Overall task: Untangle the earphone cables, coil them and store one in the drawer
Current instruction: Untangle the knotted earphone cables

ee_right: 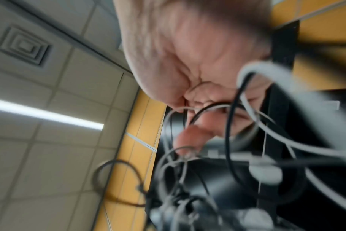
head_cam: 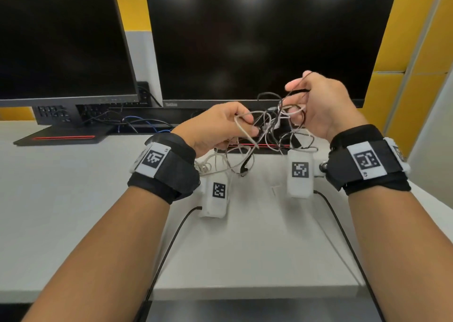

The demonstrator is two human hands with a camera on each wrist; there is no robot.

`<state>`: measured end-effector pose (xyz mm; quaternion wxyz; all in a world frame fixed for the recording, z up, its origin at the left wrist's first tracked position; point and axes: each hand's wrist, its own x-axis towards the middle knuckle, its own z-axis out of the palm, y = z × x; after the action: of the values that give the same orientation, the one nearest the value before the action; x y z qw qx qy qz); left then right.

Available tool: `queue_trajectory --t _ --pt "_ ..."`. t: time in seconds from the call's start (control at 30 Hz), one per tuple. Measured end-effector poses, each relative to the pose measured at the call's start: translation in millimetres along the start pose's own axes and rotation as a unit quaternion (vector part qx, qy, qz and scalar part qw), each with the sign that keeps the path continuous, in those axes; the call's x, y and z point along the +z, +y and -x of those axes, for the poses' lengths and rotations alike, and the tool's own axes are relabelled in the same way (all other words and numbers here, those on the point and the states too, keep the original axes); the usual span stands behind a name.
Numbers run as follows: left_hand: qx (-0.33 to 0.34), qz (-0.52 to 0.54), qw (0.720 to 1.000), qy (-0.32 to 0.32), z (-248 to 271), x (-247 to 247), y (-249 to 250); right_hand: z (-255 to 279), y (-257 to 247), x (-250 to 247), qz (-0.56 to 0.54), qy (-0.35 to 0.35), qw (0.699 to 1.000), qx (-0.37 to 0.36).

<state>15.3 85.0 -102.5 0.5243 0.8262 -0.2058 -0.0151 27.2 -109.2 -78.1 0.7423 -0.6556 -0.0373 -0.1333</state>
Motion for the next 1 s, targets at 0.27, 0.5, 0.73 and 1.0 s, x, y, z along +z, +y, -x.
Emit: queue_trajectory --t 0.27,0.5,0.73,1.0 --pt "-0.047 -0.096 0.994 -0.003 0.3 -1.7 -1.5 -9.0 -10.6 3.3 -0.005 0.078 0.996 -0.052" --pt "-0.083 -0.197 0.976 -0.052 3.0 -1.5 1.7 -19.1 -8.5 10.3 0.131 0.109 0.984 -0.050" --pt "0.035 0.067 0.997 0.021 -2.2 -0.4 0.7 -7.1 8.5 2.1 0.267 0.045 0.957 -0.104" --pt "0.149 0.087 0.983 0.065 -6.1 6.7 -1.8 2.2 5.9 7.6 0.419 -0.136 0.895 -0.072"
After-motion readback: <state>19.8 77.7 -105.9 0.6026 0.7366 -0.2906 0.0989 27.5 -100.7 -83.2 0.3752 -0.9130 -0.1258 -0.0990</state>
